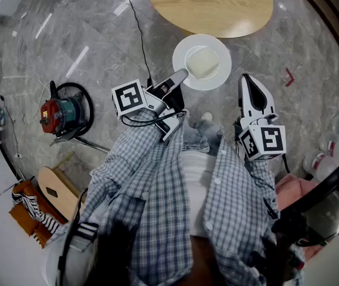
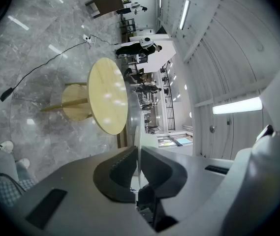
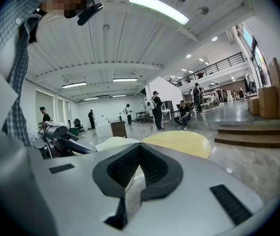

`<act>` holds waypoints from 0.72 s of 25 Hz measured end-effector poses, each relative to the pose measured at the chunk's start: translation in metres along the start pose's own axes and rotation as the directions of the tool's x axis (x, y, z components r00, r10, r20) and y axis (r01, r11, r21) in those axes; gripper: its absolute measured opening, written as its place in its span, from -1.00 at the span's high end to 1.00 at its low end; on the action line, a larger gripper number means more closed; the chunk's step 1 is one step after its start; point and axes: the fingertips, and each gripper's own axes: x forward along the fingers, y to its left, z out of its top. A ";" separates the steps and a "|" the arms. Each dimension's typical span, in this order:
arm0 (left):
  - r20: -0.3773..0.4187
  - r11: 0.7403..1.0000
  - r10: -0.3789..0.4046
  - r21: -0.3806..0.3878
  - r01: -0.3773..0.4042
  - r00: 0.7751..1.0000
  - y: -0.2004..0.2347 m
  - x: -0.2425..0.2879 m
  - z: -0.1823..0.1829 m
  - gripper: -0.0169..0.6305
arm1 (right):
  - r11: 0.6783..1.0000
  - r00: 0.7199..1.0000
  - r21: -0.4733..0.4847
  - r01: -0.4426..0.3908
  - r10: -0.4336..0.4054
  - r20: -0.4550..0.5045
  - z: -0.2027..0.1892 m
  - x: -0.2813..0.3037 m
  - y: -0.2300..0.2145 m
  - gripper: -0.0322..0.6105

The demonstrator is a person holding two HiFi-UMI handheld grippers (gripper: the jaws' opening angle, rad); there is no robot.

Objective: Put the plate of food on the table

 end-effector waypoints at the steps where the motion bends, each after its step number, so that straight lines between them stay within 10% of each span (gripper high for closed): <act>1: 0.001 1.000 -0.001 0.001 0.001 1.000 0.000 0.000 0.000 0.89 | 1.000 1.000 -0.001 -0.002 0.002 0.000 0.000 0.000 0.001 0.88; 18: 0.090 1.000 -0.001 -0.012 0.002 0.996 -0.007 -0.003 -0.003 0.89 | 1.000 1.000 0.009 -0.005 0.005 -0.002 0.002 -0.005 -0.022 0.88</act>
